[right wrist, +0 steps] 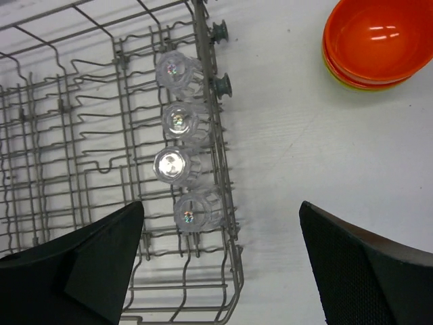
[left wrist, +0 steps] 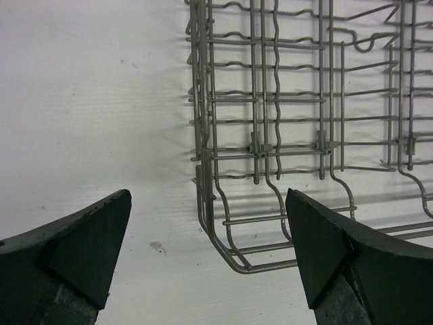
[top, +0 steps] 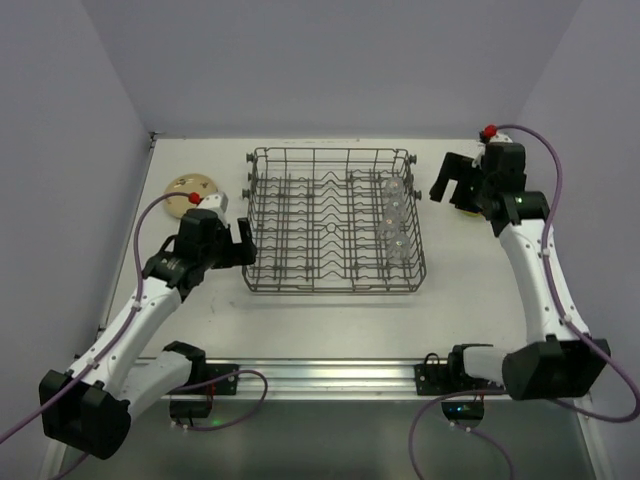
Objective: Unload the mixed dishes from the dish rack
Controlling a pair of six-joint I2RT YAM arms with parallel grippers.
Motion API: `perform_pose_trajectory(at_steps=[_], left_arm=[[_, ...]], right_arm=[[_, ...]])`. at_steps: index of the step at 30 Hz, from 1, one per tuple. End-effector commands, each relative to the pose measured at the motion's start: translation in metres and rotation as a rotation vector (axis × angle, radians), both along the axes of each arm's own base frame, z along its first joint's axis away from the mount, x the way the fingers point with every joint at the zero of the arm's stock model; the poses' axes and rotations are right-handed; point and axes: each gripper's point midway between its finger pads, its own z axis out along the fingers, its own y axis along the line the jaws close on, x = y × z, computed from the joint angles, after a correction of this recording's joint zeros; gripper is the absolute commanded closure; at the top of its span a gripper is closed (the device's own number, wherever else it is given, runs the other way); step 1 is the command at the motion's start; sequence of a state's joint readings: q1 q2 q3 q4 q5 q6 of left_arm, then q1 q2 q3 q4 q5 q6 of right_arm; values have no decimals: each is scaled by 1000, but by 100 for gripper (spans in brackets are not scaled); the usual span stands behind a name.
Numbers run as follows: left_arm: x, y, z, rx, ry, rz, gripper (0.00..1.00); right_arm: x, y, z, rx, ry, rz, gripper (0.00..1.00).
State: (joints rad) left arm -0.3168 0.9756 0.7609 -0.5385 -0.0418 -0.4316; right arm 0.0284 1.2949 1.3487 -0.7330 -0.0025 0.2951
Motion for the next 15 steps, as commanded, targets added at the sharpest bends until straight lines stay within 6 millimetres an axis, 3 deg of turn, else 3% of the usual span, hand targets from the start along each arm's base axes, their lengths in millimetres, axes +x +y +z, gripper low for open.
perform_pose_trajectory(at_steps=[1, 2, 3, 4, 5, 6, 7, 8, 11, 15], left_arm=[[9, 1, 36, -30, -129, 24, 0], [8, 0, 43, -42, -149, 18, 0], [8, -1, 49, -50, -161, 8, 0], [7, -7, 60, -73, -179, -15, 0], [7, -9, 66, -86, -188, -24, 0], [7, -11, 70, -94, -192, -30, 0], [8, -16, 84, -118, -213, -52, 0], [9, -17, 88, -118, -216, -53, 0], [9, -16, 107, -107, -234, -62, 0], [6, -22, 133, -109, -294, -126, 0]], right_arm=[[-20, 10, 44, 86, -218, 3, 1], [-24, 11, 36, 103, -244, -6, 1], [-38, 8, 53, 119, -331, -32, 1], [-45, 8, 57, 173, -372, -77, 1], [-50, 7, 44, 198, -386, -103, 1], [-57, 5, 45, 210, -419, -122, 1], [-71, 13, 57, 229, -478, -59, 1], [-75, 22, 52, 232, -483, -2, 1], [-82, 36, 42, 231, -370, 95, 1], [-71, 41, 20, 204, -214, 135, 3]])
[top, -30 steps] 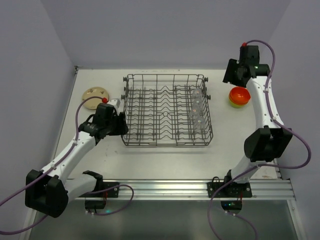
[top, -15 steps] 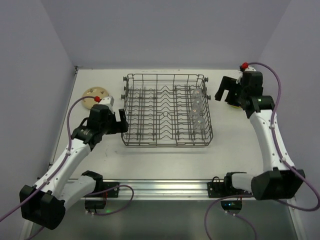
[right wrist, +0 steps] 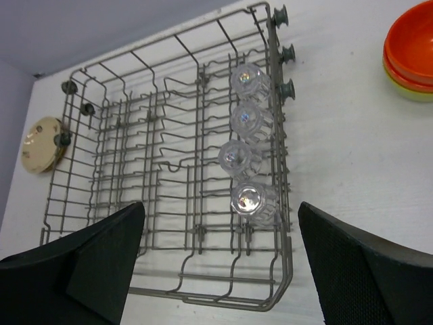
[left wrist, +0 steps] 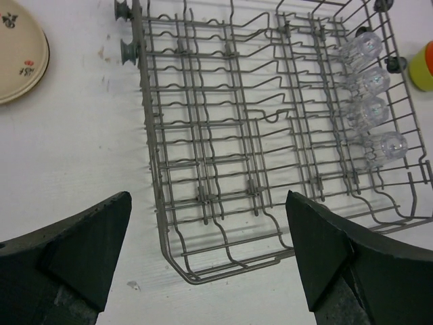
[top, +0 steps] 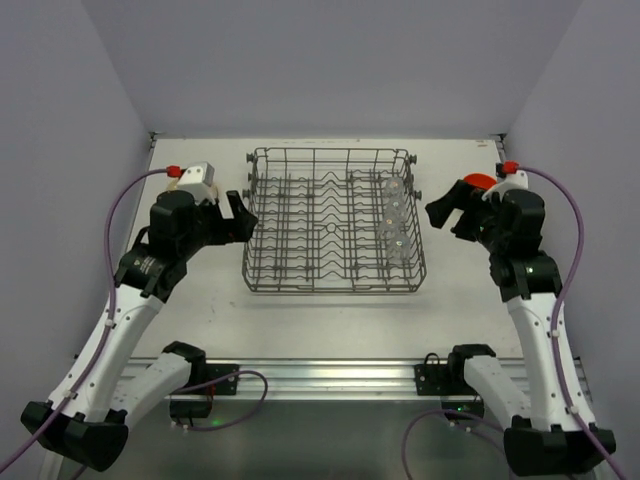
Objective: Unload the mixed dishes from the dish rack
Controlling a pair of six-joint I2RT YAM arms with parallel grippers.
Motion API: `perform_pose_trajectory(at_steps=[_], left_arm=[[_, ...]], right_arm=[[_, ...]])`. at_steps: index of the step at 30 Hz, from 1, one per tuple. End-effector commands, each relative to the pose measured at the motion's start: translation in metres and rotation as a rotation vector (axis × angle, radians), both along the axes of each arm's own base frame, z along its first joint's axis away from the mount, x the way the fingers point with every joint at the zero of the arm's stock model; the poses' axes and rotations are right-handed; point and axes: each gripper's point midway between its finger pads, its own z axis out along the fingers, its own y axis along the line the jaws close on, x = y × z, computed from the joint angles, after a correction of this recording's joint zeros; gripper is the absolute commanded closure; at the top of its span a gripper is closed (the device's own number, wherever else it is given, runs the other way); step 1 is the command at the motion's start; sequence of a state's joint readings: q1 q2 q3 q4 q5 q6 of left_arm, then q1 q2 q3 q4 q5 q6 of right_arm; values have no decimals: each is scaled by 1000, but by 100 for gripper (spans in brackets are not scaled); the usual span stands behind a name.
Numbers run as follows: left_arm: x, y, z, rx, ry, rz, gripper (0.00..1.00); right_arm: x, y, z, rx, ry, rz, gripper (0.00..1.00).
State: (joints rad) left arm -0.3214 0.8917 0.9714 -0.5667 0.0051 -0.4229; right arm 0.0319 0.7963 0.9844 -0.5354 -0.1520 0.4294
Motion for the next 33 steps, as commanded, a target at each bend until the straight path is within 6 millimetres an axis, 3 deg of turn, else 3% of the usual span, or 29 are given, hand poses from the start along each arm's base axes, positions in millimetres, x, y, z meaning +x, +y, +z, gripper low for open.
perform_pose_trajectory(at_steps=[1, 5, 8, 9, 11, 12, 14, 15, 17, 28, 33], left_arm=[[-8, -12, 36, -9, -76, -107, 0], [-10, -1, 49, 26, -143, -74, 0], [-10, 15, 49, 37, -178, 14, 0], [-10, 18, 38, 43, -165, 35, 0], [-11, 25, 38, 30, -202, 75, 0], [-13, 27, 25, 38, -190, 81, 0], [-12, 28, 13, 49, -180, 88, 0], [-11, 33, -5, 75, -143, 109, 0], [-11, 38, -23, 101, -98, 133, 0], [-12, 28, -28, 94, -82, 79, 0], [-11, 24, -30, 92, -75, 51, 0]], right_arm=[[7, 11, -19, -28, 115, 80, 5], [16, 11, -40, -132, 232, 55, 6], [24, 26, -49, -159, 253, 118, 8], [26, 35, -58, -165, 281, 160, 11], [29, 43, -61, -192, 302, 193, 13], [35, 38, -71, -245, 330, 167, 13], [37, 48, -73, -290, 346, 209, 17], [42, 47, -83, -334, 381, 214, 19], [45, 53, -87, -377, 401, 244, 20], [63, 60, -146, -544, 573, 369, 18], [65, 62, -161, -553, 609, 375, 19]])
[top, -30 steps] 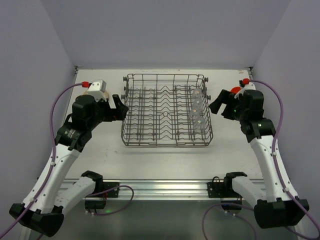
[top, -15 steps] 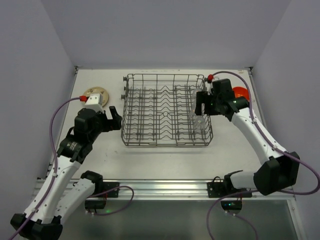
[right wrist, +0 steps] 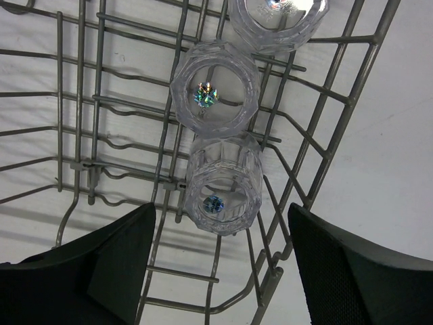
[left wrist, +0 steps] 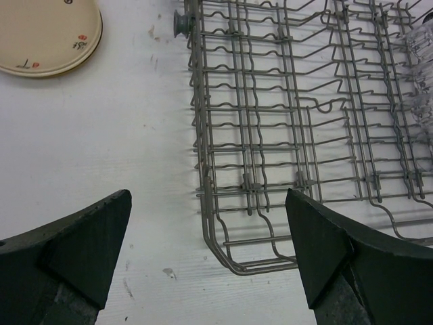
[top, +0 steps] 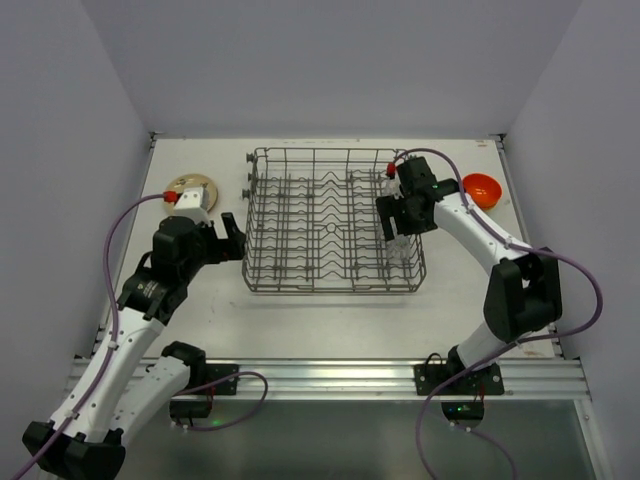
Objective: Unload the mixed dishes from the dish rack
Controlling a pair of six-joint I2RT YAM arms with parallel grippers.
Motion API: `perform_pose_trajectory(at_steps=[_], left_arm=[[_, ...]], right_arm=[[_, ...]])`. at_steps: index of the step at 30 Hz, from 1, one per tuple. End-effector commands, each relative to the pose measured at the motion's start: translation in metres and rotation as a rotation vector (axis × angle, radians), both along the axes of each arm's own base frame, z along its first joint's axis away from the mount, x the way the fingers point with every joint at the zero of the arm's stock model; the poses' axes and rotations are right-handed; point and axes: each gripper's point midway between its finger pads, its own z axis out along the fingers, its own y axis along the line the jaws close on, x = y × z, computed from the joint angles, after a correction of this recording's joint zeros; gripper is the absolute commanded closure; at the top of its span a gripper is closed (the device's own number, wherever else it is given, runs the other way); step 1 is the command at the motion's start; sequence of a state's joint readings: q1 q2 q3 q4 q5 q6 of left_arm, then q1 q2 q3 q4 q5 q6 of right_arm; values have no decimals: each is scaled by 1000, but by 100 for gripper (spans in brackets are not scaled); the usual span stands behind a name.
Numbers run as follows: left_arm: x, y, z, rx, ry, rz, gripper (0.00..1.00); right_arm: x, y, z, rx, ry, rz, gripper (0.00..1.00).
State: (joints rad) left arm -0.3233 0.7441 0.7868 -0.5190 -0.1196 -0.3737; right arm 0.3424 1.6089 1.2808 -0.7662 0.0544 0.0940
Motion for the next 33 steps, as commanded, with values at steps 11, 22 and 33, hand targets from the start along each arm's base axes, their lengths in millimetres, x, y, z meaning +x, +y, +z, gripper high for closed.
perform_pose_trajectory(at_steps=[11, 22, 33], left_arm=[[5, -8, 3, 0, -32, -48, 0], [4, -9, 2, 0, -30, -53, 0], [4, -6, 4, 3, -37, -36, 0]], right_arm=[[12, 0, -19, -63, 17, -55, 26], [12, 2, -28, -58, 30, -72, 32], [11, 0, -27, -60, 35, -108, 40]])
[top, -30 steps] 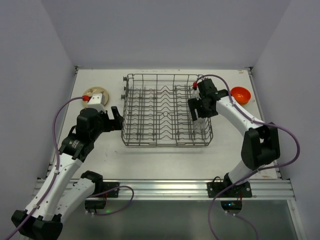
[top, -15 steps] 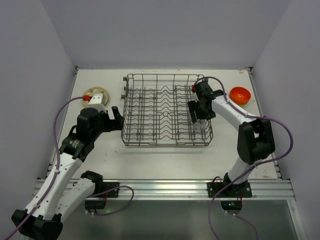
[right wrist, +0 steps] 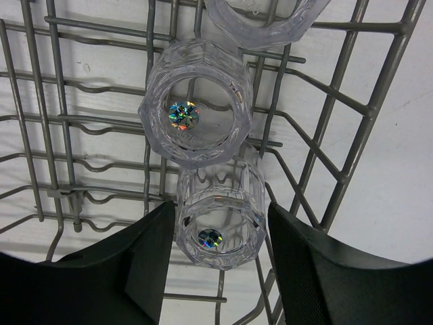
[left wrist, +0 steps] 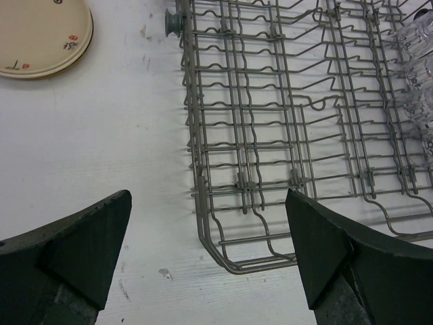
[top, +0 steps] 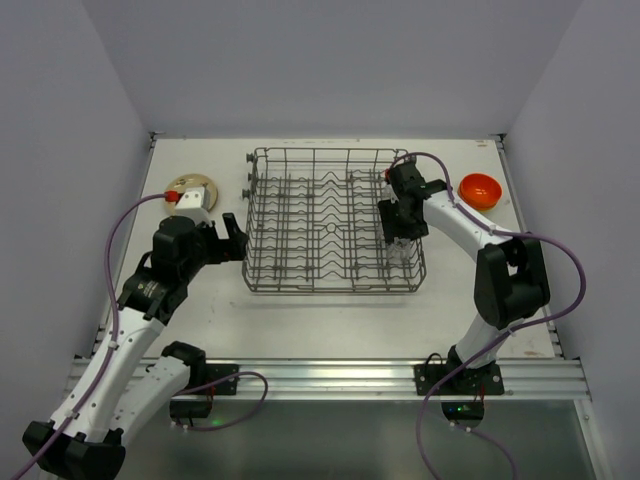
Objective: Unload the mixed dishes from the dish rack
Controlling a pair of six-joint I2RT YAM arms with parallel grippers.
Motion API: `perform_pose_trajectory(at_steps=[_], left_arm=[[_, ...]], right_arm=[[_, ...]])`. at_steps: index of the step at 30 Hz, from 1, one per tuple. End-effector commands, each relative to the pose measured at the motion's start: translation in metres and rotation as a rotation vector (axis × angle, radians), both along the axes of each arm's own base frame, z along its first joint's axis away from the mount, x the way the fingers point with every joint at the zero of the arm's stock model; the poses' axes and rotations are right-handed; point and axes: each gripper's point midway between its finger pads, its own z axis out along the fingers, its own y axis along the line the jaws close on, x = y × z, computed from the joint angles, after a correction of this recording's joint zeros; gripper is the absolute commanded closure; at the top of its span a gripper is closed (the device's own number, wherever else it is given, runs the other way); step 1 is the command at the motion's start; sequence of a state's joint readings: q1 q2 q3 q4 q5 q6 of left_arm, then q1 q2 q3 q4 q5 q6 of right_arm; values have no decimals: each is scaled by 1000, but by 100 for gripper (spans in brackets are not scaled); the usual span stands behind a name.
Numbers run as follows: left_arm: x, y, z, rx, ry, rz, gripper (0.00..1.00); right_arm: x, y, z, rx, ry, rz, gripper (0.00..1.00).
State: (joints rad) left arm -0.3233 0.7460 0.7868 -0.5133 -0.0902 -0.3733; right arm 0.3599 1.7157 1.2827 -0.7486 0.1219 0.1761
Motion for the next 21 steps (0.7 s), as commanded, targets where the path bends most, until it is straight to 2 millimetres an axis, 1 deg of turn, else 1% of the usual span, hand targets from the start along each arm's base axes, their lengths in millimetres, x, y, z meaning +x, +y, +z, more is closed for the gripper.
perform_pose_trajectory(at_steps=[1, 5, 6, 8, 12, 15, 21], left_arm=[[4, 0, 4, 16, -40, -8, 0], [4, 1, 6, 14, -47, -3, 0], [4, 1, 6, 14, -48, -3, 0], [4, 1, 5, 15, -45, -3, 0], [4, 1, 6, 15, -46, -3, 0], [4, 1, 5, 15, -45, -3, 0], [4, 2, 6, 15, -48, 0, 0]], right_arm=[[7, 1, 6, -7, -27, -22, 41], [5, -2, 4, -15, -21, -28, 46], [5, -2, 3, -16, -18, -28, 49], [4, -2, 3, -17, -14, -33, 50], [0, -5, 7, -24, -10, -46, 55], [0, -5, 15, -21, -27, -52, 61], [1, -3, 33, 2, -65, -57, 68]])
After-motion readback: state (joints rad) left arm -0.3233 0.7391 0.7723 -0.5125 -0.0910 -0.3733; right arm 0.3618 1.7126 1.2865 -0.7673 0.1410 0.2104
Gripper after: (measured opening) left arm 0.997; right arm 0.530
